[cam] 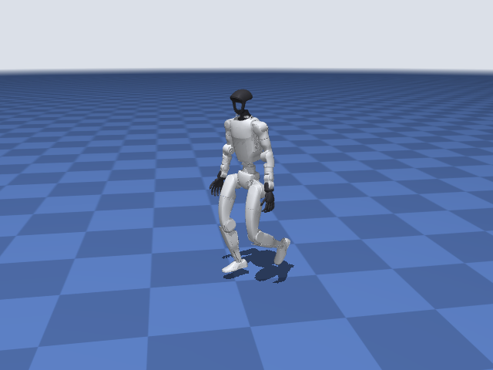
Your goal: Walk
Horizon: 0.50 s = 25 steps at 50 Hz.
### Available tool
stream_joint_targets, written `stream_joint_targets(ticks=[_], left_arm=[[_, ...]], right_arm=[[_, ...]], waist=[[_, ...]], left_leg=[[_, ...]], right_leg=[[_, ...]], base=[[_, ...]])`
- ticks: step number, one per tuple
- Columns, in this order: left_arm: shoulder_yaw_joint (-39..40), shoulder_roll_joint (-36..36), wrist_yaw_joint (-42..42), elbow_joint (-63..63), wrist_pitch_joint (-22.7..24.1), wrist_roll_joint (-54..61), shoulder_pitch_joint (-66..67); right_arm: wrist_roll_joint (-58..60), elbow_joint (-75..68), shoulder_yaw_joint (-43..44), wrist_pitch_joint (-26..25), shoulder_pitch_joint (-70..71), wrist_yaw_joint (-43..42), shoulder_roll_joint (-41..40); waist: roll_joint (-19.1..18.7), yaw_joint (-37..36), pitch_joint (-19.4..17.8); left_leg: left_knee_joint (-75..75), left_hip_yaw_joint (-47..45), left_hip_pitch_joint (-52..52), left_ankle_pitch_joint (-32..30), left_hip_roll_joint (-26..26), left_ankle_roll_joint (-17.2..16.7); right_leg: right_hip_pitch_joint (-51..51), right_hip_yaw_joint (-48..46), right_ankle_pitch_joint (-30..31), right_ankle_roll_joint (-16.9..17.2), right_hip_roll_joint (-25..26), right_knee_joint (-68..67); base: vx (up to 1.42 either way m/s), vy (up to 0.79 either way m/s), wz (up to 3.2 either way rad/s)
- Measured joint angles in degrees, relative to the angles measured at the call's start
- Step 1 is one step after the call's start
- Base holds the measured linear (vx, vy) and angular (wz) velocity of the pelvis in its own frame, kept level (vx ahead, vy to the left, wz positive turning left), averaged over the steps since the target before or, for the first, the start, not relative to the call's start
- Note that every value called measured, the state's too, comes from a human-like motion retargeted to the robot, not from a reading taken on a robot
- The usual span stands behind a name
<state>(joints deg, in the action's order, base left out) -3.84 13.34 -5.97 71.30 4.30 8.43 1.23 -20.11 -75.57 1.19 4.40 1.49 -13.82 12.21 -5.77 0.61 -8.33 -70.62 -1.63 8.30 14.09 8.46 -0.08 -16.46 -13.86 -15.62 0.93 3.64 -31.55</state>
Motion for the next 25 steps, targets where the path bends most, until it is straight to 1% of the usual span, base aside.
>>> stream_joint_targets(ticks=[3,5,8,10,13,15,17,19,21,23,25], left_arm=[[0.6,0.6,0.5,0.0,-0.5,-0.6,0.2],[1.2,0.9,0.5,-0.1,-0.6,-0.7,0.3],[1.6,0.9,0.1,-0.4,-0.3,-0.8,0.5],[1.6,0.8,-0.3,-0.5,0.0,-1.0,0.4],[1.2,0.7,-0.8,-1.3,0.4,-1.3,0.0],[0.8,0.5,-1.3,-2.0,0.8,-1.5,0.0],[0.6,0.5,-1.6,-2.7,0.9,-1.6,-0.6],[0.4,0.5,-1.9,-3.3,1.0,-1.5,-0.6],[0.2,0.3,-2.2,-3.6,1.1,-0.9,-0.5],[0.0,0.1,-2.5,-3.5,1.0,0.0,-0.2],[-0.4,0.2,-2.2,-2.3,0.7,1.7,-0.7]], right_arm=[[0.5,0.6,0.6,-0.1,-0.4,0.3,0.4],[1.2,1.0,0.8,0.0,-0.5,0.7,0.6],[2.2,1.4,0.9,0.3,-0.7,1.4,0.8],[2.7,1.5,0.7,0.5,-0.7,1.8,0.8],[3.6,1.2,0.2,0.6,-0.3,2.4,0.8],[4.0,1.3,-0.3,0.7,-0.5,2.5,0.6],[4.3,1.1,-0.6,0.6,0.3,2.9,0.8],[4.5,1.2,-1.0,0.6,0.1,2.8,0.6],[4.5,1.3,-1.2,0.6,-0.2,2.7,0.4],[4.2,1.2,-1.3,0.6,-0.9,2.5,0.2],[3.5,0.6,-1.2,0.4,-1.2,2.8,0.2]], waist=[[1.1,-1.8,0.0],[2.0,-3.0,-0.2],[3.3,-4.4,-0.7],[4.2,-5.1,-0.9],[5.7,-5.5,-0.8],[5.9,-5.6,-0.4],[6.5,-5.6,-0.1],[6.9,-5.8,0.4],[7.6,-6.0,1.2],[8.6,-6.0,2.1],[9.8,-6.3,2.4]], left_leg=[[-0.6,-2.0,6.4,8.4,0.9,3.3],[3.1,-3.3,9.7,13.0,0.4,4.8],[14.2,-4.9,13.0,16.1,-1.6,5.2],[23.5,-5.8,14.4,15.3,-3.4,4.6],[39.8,-6.5,15.2,10.7,-6.5,3.1],[46.4,-6.2,17.0,9.6,-7.4,2.0],[59.2,-6.0,14.5,4.5,-9.1,1.6],[60.3,-5.6,15.4,3.4,-9.6,1.6],[58.3,-5.4,16.2,1.9,-10.2,2.1],[53.7,-5.2,17.2,0.5,-11.4,2.9],[47.6,-5.3,17.7,0.7,-12.6,4.0]], right_leg=[[5.1,1.6,-1.2,0.8,0.8,3.9],[8.6,2.8,-2.2,1.4,1.0,6.3],[13.8,4.5,-3.8,2.3,0.5,9.3],[16.8,5.2,-5.0,2.7,-0.4,11.1],[20.2,5.4,-6.9,3.3,-2.0,12.6],[21.7,5.4,-8.8,3.3,-2.2,11.8],[23.3,5.7,-10.0,3.3,-2.8,11.5],[24.3,5.7,-11.4,3.2,-3.3,9.2],[24.9,5.0,-11.6,3.3,-4.5,6.4],[25.1,5.1,-10.5,3.8,-6.1,2.6],[24.9,6.5,-7.4,5.0,-7.8,-3.0]], base=[[0.57,-0.02,-0.37],[0.59,-0.01,-0.39],[0.6,-0.01,-0.36],[0.59,-0.02,-0.25],[0.58,-0.01,-0.1],[0.56,0.0,-0.05],[0.58,0.02,-0.09],[0.61,0.04,-0.22],[0.64,0.06,-0.28],[0.67,0.08,-0.19],[0.7,0.11,-0.19]])
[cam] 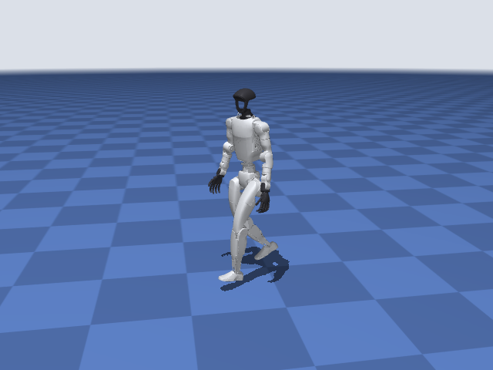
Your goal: Walk
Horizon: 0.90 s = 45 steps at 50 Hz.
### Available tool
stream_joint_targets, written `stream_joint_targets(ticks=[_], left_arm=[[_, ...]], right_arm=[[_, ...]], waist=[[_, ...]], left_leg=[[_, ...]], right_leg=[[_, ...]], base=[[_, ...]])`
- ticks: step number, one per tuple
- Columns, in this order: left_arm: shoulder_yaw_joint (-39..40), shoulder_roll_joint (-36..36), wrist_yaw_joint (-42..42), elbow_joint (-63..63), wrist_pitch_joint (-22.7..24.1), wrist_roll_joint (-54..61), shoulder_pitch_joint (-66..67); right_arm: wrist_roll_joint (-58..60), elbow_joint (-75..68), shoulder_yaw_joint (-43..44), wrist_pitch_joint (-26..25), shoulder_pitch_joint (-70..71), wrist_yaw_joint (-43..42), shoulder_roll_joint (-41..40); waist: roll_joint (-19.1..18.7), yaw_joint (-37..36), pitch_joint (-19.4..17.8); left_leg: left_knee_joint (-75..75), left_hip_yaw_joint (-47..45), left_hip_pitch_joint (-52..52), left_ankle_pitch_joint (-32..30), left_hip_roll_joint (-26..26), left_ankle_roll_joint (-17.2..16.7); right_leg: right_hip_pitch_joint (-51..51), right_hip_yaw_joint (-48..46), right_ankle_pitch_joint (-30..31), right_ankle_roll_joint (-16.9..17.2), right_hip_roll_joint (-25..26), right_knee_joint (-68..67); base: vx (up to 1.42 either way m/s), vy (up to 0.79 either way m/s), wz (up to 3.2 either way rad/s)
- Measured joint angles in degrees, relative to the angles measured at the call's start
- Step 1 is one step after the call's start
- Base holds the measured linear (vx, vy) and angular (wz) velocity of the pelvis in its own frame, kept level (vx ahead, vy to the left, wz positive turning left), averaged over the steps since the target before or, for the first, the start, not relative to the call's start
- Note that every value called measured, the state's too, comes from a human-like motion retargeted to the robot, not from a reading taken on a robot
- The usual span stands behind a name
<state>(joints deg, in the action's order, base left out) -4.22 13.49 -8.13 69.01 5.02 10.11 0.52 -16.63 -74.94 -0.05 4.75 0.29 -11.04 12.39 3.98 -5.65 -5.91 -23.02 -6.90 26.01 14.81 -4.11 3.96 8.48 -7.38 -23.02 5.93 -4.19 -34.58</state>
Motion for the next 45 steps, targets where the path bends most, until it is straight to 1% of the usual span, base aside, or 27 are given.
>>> stream_joint_targets(ticks=[2,5,7,8,10,12,15,17,20,25,28,30,32,33,35,37,40,42,43,45], left_arm=[[-0.4,-0.3,0.6,1.4,-0.2,1.5,-0.4],[-0.6,-0.3,1.6,2.7,-0.5,2.9,-1.3],[-0.7,0.0,1.8,2.6,-0.6,3.1,-1.8],[-0.9,0.2,1.6,2.3,-0.6,3.1,-1.7],[-0.8,0.8,1.3,2.0,-0.8,3.2,-2.7],[-1.0,1.1,0.6,1.6,-0.8,3.1,-2.9],[-0.5,1.6,-0.4,1.1,-0.7,3.1,-4.3],[-0.4,1.7,-1.1,0.8,-0.4,2.8,-4.8],[-0.6,1.7,-2.3,0.6,0.4,2.0,-5.6],[-1.1,1.3,-3.6,1.4,1.5,0.1,-6.6],[-1.4,0.6,-4.5,2.2,1.4,-0.7,-6.1],[-1.3,-0.3,-5.1,2.9,1.4,-1.1,-5.2],[-1.2,-1.1,-5.5,3.9,1.1,-1.1,-4.2],[-1.1,-1.5,-5.6,4.7,0.9,-1.0,-3.9],[-0.9,-2.4,-5.5,6.1,0.7,-0.8,-3.1],[-1.1,-3.0,-5.3,7.0,0.6,-0.6,-1.8],[-1.9,-3.3,-4.3,6.9,0.5,-0.9,0.1],[-2.6,-3.1,-3.6,6.0,0.3,-1.3,0.8],[-3.0,-2.9,-3.2,5.4,0.2,-1.5,0.8],[-3.5,-2.6,-2.7,4.2,0.1,-1.9,0.9]], right_arm=[[-0.6,-0.6,0.1,-0.2,-0.5,0.8,-0.1],[-1.8,-1.3,0.5,-0.7,-0.1,2.4,-0.1],[-2.2,-1.1,0.7,-0.9,0.5,2.9,-0.3],[-2.3,-0.8,0.7,-0.8,0.4,2.8,-0.4],[-2.5,-0.3,0.7,-0.8,1.6,2.8,-0.4],[-2.5,0.4,0.3,-0.4,1.6,2.5,-0.8],[-1.8,1.6,-0.9,-0.1,2.8,2.2,-1.1],[-1.0,2.3,-1.7,0.0,3.1,2.1,-1.5],[-0.2,2.6,-2.6,0.1,3.7,1.7,-2.1],[0.7,1.7,-3.1,-0.2,5.2,1.1,-2.8],[0.8,1.4,-2.7,-0.4,5.3,0.2,-2.9],[0.7,1.2,-2.3,-0.4,5.0,-0.6,-3.0],[0.6,0.9,-2.0,-0.5,5.0,-1.4,-2.8],[0.6,0.5,-1.8,-0.6,5.4,-1.7,-2.4],[0.5,0.0,-1.9,-0.6,5.7,-2.1,-1.8],[0.3,0.0,-2.5,-0.4,5.5,-2.3,-1.2],[0.4,0.7,-3.4,0.1,4.7,-2.5,-0.5],[0.6,1.3,-3.7,0.2,4.3,-2.6,0.2],[0.7,1.4,-3.7,0.2,4.3,-2.7,0.5],[1.2,1.7,-4.0,0.1,4.2,-2.9,1.1]], waist=[[1.4,0.6,0.3],[3.6,2.3,0.2],[4.3,4.0,0.0],[4.5,4.8,-0.1],[4.1,6.4,-0.7],[4.0,8.0,-0.9],[2.6,10.1,-1.9],[2.2,11.1,-2.5],[1.5,11.9,-3.3],[0.0,11.1,-4.1],[0.1,10.5,-3.8],[0.0,9.9,-3.4],[-0.7,9.2,-3.0],[-1.6,9.1,-3.0],[-3.7,8.8,-3.1],[-5.7,8.3,-2.9],[-8.5,7.1,-2.2],[-9.5,6.1,-2.0],[-9.9,5.6,-2.0],[-10.3,4.5,-2.1]], left_leg=[[-4.1,0.2,-0.6,1.1,-2.4,1.6],[-5.0,0.5,-3.8,3.0,-6.4,4.7],[-4.3,1.3,-6.7,4.2,-8.3,6.2],[-4.3,1.7,-8.1,5.0,-9.1,6.6],[-1.3,3.1,-12.2,5.4,-9.8,6.9],[0.1,4.4,-15.7,6.5,-10.4,6.7],[5.6,6.8,-22.6,6.8,-9.5,5.7],[7.6,8.0,-26.4,7.8,-8.8,5.2],[9.7,9.2,-31.4,9.4,-7.4,4.6],[11.1,9.6,-37.3,12.6,-4.3,4.3],[8.9,9.7,-39.2,14.8,-3.9,4.1],[6.5,8.7,-40.0,15.7,-3.5,3.6],[2.8,9.4,-40.4,15.4,-2.8,2.5],[0.5,10.3,-40.5,14.6,-1.9,1.7],[-5.8,11.5,-39.7,10.3,0.2,-1.5],[-14.2,11.5,-37.3,3.2,2.9,-5.0],[-28.3,11.0,-31.6,-6.2,7.1,-8.4],[-36.9,9.8,-27.3,-9.6,9.9,-8.3],[-40.7,8.9,-24.9,-10.0,11.5,-7.5],[-47.2,6.9,-20.4,-8.0,14.6,-4.8]], right_leg=[[-1.8,1.6,7.6,2.3,-2.1,-8.1],[-7.7,3.7,21.7,5.0,-6.3,-23.5],[-12.4,3.9,26.2,4.4,-9.0,-32.6],[-14.5,3.5,25.6,3.3,-10.3,-36.4],[-19.5,2.9,22.3,0.6,-12.0,-41.5],[-23.7,1.8,16.1,-1.4,-13.3,-43.3],[-29.5,-0.2,10.2,-2.5,-12.2,-38.9],[-32.5,-1.3,9.0,-2.0,-11.2,-32.4],[-35.7,-2.2,10.5,0.5,-8.4,-19.7],[-37.0,-0.6,19.4,6.6,-2.0,4.6],[-38.0,1.5,22.2,8.1,-0.9,7.5],[-38.3,2.3,23.3,7.8,-0.6,5.4],[-37.8,2.4,23.2,6.5,0.1,2.2],[-37.0,1.9,22.8,5.6,0.8,1.2],[-34.6,1.0,21.3,3.6,2.9,0.5],[-31.9,0.0,19.8,1.7,5.2,1.0],[-28.1,-1.0,17.0,-1.2,8.4,2.5],[-25.4,-1.5,14.7,-2.8,9.8,3.6],[-24.0,-1.7,13.7,-3.4,10.3,4.5],[-21.3,-1.9,11.4,-4.3,10.9,5.5]], base=[[0.69,0.12,0.03],[0.68,0.12,0.15],[0.68,0.11,0.23],[0.68,0.1,0.23],[0.67,0.09,0.19],[0.65,0.06,0.26],[0.63,0.04,0.27],[0.6,0.01,0.31],[0.58,0.0,0.23],[0.56,-0.02,0.0],[0.57,-0.07,0.07],[0.58,-0.11,0.06],[0.6,-0.14,0.06],[0.6,-0.15,0.12],[0.58,-0.16,0.06],[0.55,-0.16,-0.02],[0.53,-0.13,-0.03],[0.52,-0.12,0.03],[0.51,-0.11,0.07],[0.5,-0.11,0.07]])
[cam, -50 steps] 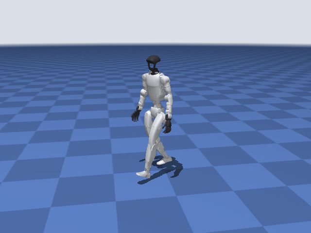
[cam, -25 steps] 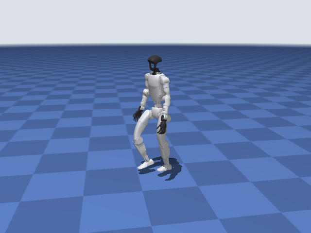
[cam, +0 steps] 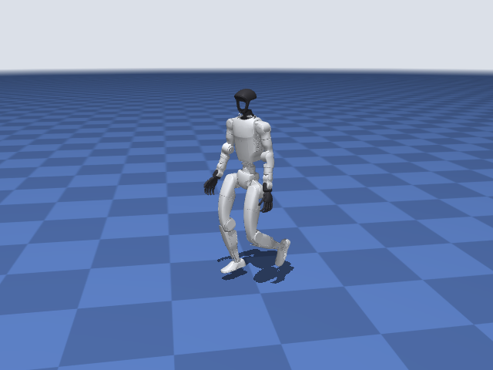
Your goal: Walk
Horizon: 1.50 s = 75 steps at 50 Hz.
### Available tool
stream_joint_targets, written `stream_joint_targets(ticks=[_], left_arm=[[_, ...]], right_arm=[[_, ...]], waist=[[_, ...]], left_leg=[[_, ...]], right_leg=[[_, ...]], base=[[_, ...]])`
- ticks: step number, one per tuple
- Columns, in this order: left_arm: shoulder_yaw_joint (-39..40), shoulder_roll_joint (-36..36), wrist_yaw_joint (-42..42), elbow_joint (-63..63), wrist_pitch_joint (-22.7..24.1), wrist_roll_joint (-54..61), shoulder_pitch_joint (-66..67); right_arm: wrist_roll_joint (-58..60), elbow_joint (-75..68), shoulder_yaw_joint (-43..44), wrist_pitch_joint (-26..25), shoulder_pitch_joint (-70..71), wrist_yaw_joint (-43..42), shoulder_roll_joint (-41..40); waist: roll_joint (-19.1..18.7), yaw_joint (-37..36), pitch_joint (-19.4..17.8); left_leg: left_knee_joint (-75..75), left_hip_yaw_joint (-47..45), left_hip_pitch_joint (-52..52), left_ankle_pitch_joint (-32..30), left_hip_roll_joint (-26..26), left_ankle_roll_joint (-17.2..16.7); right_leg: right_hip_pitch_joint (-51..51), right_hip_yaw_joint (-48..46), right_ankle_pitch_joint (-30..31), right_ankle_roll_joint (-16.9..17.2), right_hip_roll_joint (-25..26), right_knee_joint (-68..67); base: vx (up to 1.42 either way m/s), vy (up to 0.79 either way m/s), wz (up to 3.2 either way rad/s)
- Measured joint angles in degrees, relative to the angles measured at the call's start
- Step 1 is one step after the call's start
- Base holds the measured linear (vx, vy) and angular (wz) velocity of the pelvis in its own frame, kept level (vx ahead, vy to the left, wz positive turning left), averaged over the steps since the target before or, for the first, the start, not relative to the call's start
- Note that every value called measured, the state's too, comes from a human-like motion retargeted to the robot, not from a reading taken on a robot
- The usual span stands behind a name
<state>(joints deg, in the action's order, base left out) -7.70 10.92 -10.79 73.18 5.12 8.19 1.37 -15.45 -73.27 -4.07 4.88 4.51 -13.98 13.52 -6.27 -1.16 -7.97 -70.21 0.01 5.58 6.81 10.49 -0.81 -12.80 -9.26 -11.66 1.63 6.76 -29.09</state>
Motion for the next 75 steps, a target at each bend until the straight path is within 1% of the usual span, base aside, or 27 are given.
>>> stream_joint_targets(ticks=[3,5,7,9,12,17,20,24,26,28,32,33,35,37,40,44,47,50,53,56,59,62,65,68,69,73,75], left_arm=[[-0.4,0.6,0.8,-1.9,-0.3,-0.8,-0.7],[-0.4,0.9,1.5,-3.0,-0.5,-1.4,-1.4],[-0.4,1.1,1.9,-3.9,-0.4,-1.7,-1.9],[-0.6,1.0,2.4,-4.5,-0.2,-2.1,-2.2],[-1.2,0.7,3.1,-4.7,0.0,-3.0,-2.7],[-2.5,0.3,4.3,-4.5,-0.1,-5.2,-3.3],[-3.1,0.3,4.5,-4.2,-0.4,-6.2,-3.1],[-3.3,0.1,4.7,-3.3,-1.1,-6.0,-2.3],[-3.1,0.3,5.2,-2.4,-1.5,-4.9,-2.2],[-3.0,0.5,5.8,-1.4,-1.7,-3.5,-2.2],[-2.6,0.8,6.9,-0.3,-1.7,-1.3,-2.2],[-2.5,0.9,7.0,-0.3,-1.7,-0.9,-2.3],[-2.4,1.3,6.8,-0.3,-1.7,-0.7,-2.4],[-2.3,1.8,6.3,-0.3,-1.8,-0.6,-2.9],[-2.3,2.2,5.2,0.2,-2.2,-0.5,-4.0],[-2.0,2.2,4.1,1.3,-2.6,0.4,-6.6],[-2.3,1.8,3.6,1.7,-2.6,0.8,-8.5],[-3.1,1.2,3.4,1.2,-2.0,0.8,-10.6],[-4.5,0.6,3.4,-0.3,-1.2,0.3,-12.6],[-5.8,0.0,3.3,-2.4,-0.5,-0.4,-14.0],[-6.4,-0.6,3.4,-4.3,0.0,-0.2,-15.1],[-6.2,-1.1,3.3,-5.4,0.4,0.7,-15.2],[-5.0,-1.0,2.5,-5.4,0.7,2.0,-13.8],[-3.4,-0.3,1.3,-4.7,1.1,3.5,-11.5],[-2.8,0.0,1.0,-4.5,1.1,3.9,-10.7],[-0.7,2.0,0.5,-4.0,0.9,5.1,-7.3],[0.4,3.1,0.6,-4.2,0.5,5.2,-6.0]], right_arm=[[0.9,-0.3,-0.3,-0.3,0.5,0.1,0.6],[1.7,-0.6,-0.3,-0.4,1.1,0.6,0.7],[2.2,-0.9,-0.4,-0.3,1.5,1.3,0.5],[2.6,-1.1,-0.7,-0.2,1.7,1.9,0.0],[3.2,-1.4,-1.4,0.0,1.8,2.7,-0.7],[5.3,-1.9,-2.8,-0.2,2.0,4.0,-1.4],[6.0,-1.9,-3.4,-0.3,1.6,4.2,-1.6],[5.7,-2.1,-3.2,-0.4,0.6,3.9,-1.8],[5.2,-2.4,-2.9,-0.6,0.1,4.1,-1.7],[4.7,-2.7,-2.5,-0.9,-0.4,4.7,-1.4],[3.8,-2.7,-2.2,-1.5,-0.8,6.7,-0.6],[3.6,-2.6,-2.2,-1.7,-0.7,7.1,-0.4],[3.3,-2.2,-2.1,-1.8,-0.5,7.6,-0.1],[3.0,-1.7,-2.1,-1.7,0.0,7.6,0.2],[2.7,-0.9,-2.5,-1.4,0.8,7.3,0.2],[2.0,0.1,-3.6,-0.8,2.0,6.7,-0.4],[1.2,0.8,-4.5,-0.4,2.3,6.3,-1.3],[0.3,1.3,-5.0,-0.1,2.3,5.9,-2.1],[-0.3,1.6,-5.1,0.0,1.8,5.6,-2.6],[-0.3,1.7,-5.0,-0.2,1.0,5.1,-2.7],[-0.2,1.6,-4.1,-0.6,0.6,4.4,-2.2],[-0.2,1.1,-2.8,-0.8,0.3,3.4,-1.4],[-0.2,0.5,-1.8,-0.7,-0.4,1.9,-0.6],[-0.2,0.1,-1.2,-0.2,-1.4,0.7,-0.1],[-0.2,0.1,-1.1,0.0,-1.8,0.5,0.0],[0.5,0.6,-1.0,0.2,-3.4,0.4,0.3],[1.1,1.0,-1.0,0.1,-3.8,0.6,0.6]], waist=[[0.1,-1.8,-0.3],[0.6,-2.9,-0.5],[1.2,-3.7,-0.8],[1.6,-4.4,-1.0],[2.2,-4.8,-1.1],[3.4,-3.9,-0.2],[3.4,-3.3,0.5],[4.7,-2.6,1.9],[5.6,-2.5,2.7],[6.9,-2.2,3.4],[10.1,-0.5,4.4],[10.9,0.1,4.4],[12.2,1.5,4.5],[12.9,2.8,4.3],[13.5,4.8,4.0],[13.1,7.3,3.4],[13.1,8.9,2.9],[12.6,9.8,2.1],[12.3,10.2,1.9],[12.5,10.4,2.2],[11.1,10.4,2.5],[9.1,10.6,2.8],[7.0,10.3,3.1],[4.4,9.7,2.8],[3.7,9.4,2.7],[1.2,7.5,2.2],[0.4,6.2,1.6]], left_leg=[[-4.5,-2.5,6.7,7.3,2.5,4.1],[-3.4,-3.9,10.8,12.1,2.2,5.8],[1.3,-5.5,13.9,15.2,0.9,6.4],[8.2,-6.9,16.2,16.2,-0.7,5.7],[21.5,-8.8,18.7,14.2,-3.4,3.6],[46.8,-10.6,19.4,5.3,-8.4,-0.1],[51.8,-10.7,20.5,3.5,-9.2,-0.6],[49.3,-11.8,20.9,1.4,-10.0,1.0],[46.3,-12.2,20.9,1.0,-10.5,2.1],[44.7,-12.4,20.2,1.5,-11.7,3.3],[48.2,-12.3,15.6,1.3,-16.3,5.2],[49.6,-12.2,14.1,1.2,-17.5,5.6],[51.3,-11.9,11.4,1.6,-19.2,6.2],[53.4,-11.4,8.4,2.0,-20.4,6.4],[56.4,-10.2,3.8,2.9,-21.3,6.2],[60.8,-8.7,-2.6,4.3,-20.5,5.5],[62.5,-7.9,-6.7,6.3,-19.9,5.3],[63.0,-7.4,-10.4,8.7,-18.7,5.6],[61.9,-7.1,-12.5,11.8,-18.0,6.3],[60.2,-6.9,-14.0,15.0,-18.3,7.1],[57.9,-6.6,-15.0,18.0,-17.4,7.5],[55.1,-7.9,-15.8,19.3,-15.9,6.9],[50.3,-7.2,-15.7,17.0,-14.2,5.0],[41.0,-6.2,-13.9,10.7,-10.7,1.3],[36.8,-6.7,-12.8,8.6,-9.0,0.8],[15.6,-8.3,-5.8,1.3,-0.8,1.0],[6.0,-8.8,-1.6,1.6,3.1,3.0]], right_leg=[[4.3,-0.1,-2.7,-0.4,0.3,2.3],[7.5,0.1,-3.7,-0.2,0.1,4.6],[10.7,0.4,-4.6,0.3,-0.3,6.8],[13.6,0.7,-5.5,0.6,-0.6,8.7],[17.3,0.8,-6.8,1.0,-1.5,11.5],[21.3,0.0,-9.2,1.1,-2.7,13.0],[22.6,0.2,-11.7,0.6,-2.3,11.0],[23.1,-1.0,-13.1,0.4,-3.8,6.3],[22.6,-0.7,-12.2,0.9,-5.0,2.7],[21.3,-0.2,-9.3,2.1,-6.7,-2.5],[14.9,-0.3,3.7,4.7,-13.4,-19.0],[12.8,-0.2,6.9,4.9,-15.2,-23.7],[8.7,-0.5,10.6,4.3,-18.8,-32.1],[4.6,-0.8,9.8,2.5,-21.7,-38.4],[-1.1,-1.6,3.9,-0.4,-24.5,-43.1],[-7.9,-3.0,-2.6,-2.1,-23.4,-39.1],[-12.0,-3.9,-3.6,-1.3,-20.9,-31.4],[-14.4,-4.7,-0.6,1.2,-16.8,-20.1],[-16.0,-5.1,4.0,4.3,-13.4,-8.4],[-17.9,-5.0,7.6,6.7,-12.7,-2.2],[-18.3,-5.7,11.3,7.6,-12.4,0.6],[-18.0,-6.5,12.6,6.8,-12.7,-1.2],[-16.5,-6.1,11.3,5.4,-11.7,-2.9],[-12.5,-5.8,10.8,4.3,-8.4,-1.5],[-11.1,-5.6,10.4,3.9,-7.5,-1.1],[-5.2,-5.7,7.0,1.6,-3.2,1.7],[-1.9,-5.5,4.6,0.8,-1.2,3.7]], base=[[0.49,-0.09,0.06],[0.49,-0.08,0.05],[0.48,-0.07,0.01],[0.48,-0.07,-0.03],[0.46,-0.06,0.03],[0.44,-0.04,0.14],[0.48,-0.01,0.04],[0.55,0.0,-0.07],[0.6,0.01,-0.1],[0.6,0.02,0.01],[0.58,0.03,0.17],[0.56,0.03,0.22],[0.55,0.03,0.19],[0.54,0.03,0.14],[0.52,0.02,0.11],[0.5,0.01,0.1],[0.48,0.01,0.09],[0.47,0.03,0.01],[0.47,0.03,-0.03],[0.47,0.01,-0.01],[0.5,-0.02,0.06],[0.53,-0.06,0.17],[0.53,-0.11,-0.03],[0.51,-0.12,-0.19],[0.49,-0.12,-0.21],[0.48,-0.11,-0.26],[0.48,-0.1,-0.34]])
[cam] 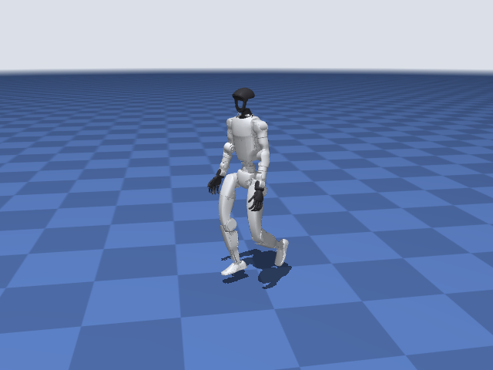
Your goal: Walk
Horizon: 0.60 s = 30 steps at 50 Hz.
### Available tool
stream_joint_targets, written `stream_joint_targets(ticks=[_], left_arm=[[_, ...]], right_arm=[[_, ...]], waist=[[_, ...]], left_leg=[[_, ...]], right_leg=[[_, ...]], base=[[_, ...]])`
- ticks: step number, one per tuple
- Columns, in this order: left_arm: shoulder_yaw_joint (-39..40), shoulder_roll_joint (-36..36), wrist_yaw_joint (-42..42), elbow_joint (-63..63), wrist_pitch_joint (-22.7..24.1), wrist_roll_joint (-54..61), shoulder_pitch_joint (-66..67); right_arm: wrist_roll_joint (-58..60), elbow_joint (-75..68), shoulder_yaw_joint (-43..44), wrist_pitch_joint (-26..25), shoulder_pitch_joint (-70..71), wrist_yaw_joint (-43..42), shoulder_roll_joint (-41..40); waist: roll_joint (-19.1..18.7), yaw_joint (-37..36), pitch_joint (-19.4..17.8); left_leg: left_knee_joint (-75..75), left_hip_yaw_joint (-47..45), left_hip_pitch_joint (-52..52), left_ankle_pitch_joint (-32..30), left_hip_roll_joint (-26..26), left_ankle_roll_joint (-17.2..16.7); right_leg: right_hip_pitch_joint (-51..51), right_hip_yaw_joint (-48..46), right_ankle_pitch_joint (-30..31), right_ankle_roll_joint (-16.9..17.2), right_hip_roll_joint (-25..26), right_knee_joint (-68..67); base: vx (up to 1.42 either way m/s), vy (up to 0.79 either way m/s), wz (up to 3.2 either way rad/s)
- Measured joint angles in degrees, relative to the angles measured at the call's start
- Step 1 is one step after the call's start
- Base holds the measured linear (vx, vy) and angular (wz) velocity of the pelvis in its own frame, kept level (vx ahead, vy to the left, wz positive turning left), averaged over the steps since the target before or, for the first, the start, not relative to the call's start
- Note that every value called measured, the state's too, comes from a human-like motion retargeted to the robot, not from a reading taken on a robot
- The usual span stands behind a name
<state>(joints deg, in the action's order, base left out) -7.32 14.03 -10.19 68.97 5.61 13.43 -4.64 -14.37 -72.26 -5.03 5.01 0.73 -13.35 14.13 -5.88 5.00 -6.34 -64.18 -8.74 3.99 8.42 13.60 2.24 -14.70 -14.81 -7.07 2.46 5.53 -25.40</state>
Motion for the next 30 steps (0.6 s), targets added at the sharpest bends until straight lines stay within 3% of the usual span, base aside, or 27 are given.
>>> stream_joint_targets(ticks=[5,10,13,17,20,26,30], left_arm=[[3.5,1.7,0.3,-0.2,-1.3,-0.6,2.6],[6.4,1.3,1.2,1.0,-1.6,-1.3,5.0],[6.5,-0.2,2.2,2.6,-1.5,-2.0,6.1],[5.4,-2.5,4.0,4.2,-1.7,-3.5,7.0],[4.1,-4.0,5.4,4.5,-1.9,-4.3,7.6],[1.7,-5.8,7.8,4.8,-2.6,-2.3,7.5],[0.4,-5.7,8.8,4.2,-3.1,-0.8,6.2]], right_arm=[[2.2,0.6,0.1,-0.7,0.2,0.3,0.6],[4.3,1.7,0.5,-0.9,1.5,1.0,0.5],[4.6,2.0,0.2,-0.7,2.0,1.3,0.1],[4.9,1.5,-0.2,-0.7,2.6,1.6,-0.6],[4.6,0.9,-0.6,-0.9,2.4,1.8,-1.2],[1.9,-1.5,-0.7,-1.6,1.1,3.3,-2.6],[-0.3,-3.2,0.0,-2.4,0.8,5.7,-3.2]], waist=[[-0.3,-4.5,-1.3],[1.0,-8.0,-2.2],[1.7,-8.9,-2.1],[2.8,-8.7,-1.1],[2.6,-8.1,-0.1],[5.5,-6.8,1.3],[8.7,-5.6,1.3]], left_leg=[[-10.4,0.1,10.4,13.1,3.6,6.1],[0.5,-1.0,18.0,20.1,-1.9,6.8],[14.4,-2.8,20.2,18.3,-6.3,4.6],[37.5,-5.3,19.8,10.5,-13.0,1.1],[45.9,-6.4,19.5,7.0,-15.3,-0.1],[49.0,-8.1,15.5,3.8,-20.0,2.8],[49.7,-7.9,12.6,5.5,-23.9,5.1]], right_leg=[[8.0,2.3,-3.8,0.4,3.0,5.8],[15.6,5.8,-5.4,2.0,2.8,12.0],[18.2,7.0,-6.9,2.7,1.5,13.4],[19.9,6.7,-9.5,3.5,-0.6,12.6],[20.3,6.1,-11.7,3.4,-0.8,9.8],[17.6,3.0,-12.7,5.1,-6.1,-6.2],[11.0,1.0,-4.6,7.2,-14.4,-26.7]], base=[[0.48,-0.07,-0.5],[0.5,-0.01,-0.6],[0.5,0.0,-0.41],[0.49,0.0,-0.07],[0.52,-0.01,0.04],[0.56,-0.04,0.02],[0.49,-0.04,0.07]])
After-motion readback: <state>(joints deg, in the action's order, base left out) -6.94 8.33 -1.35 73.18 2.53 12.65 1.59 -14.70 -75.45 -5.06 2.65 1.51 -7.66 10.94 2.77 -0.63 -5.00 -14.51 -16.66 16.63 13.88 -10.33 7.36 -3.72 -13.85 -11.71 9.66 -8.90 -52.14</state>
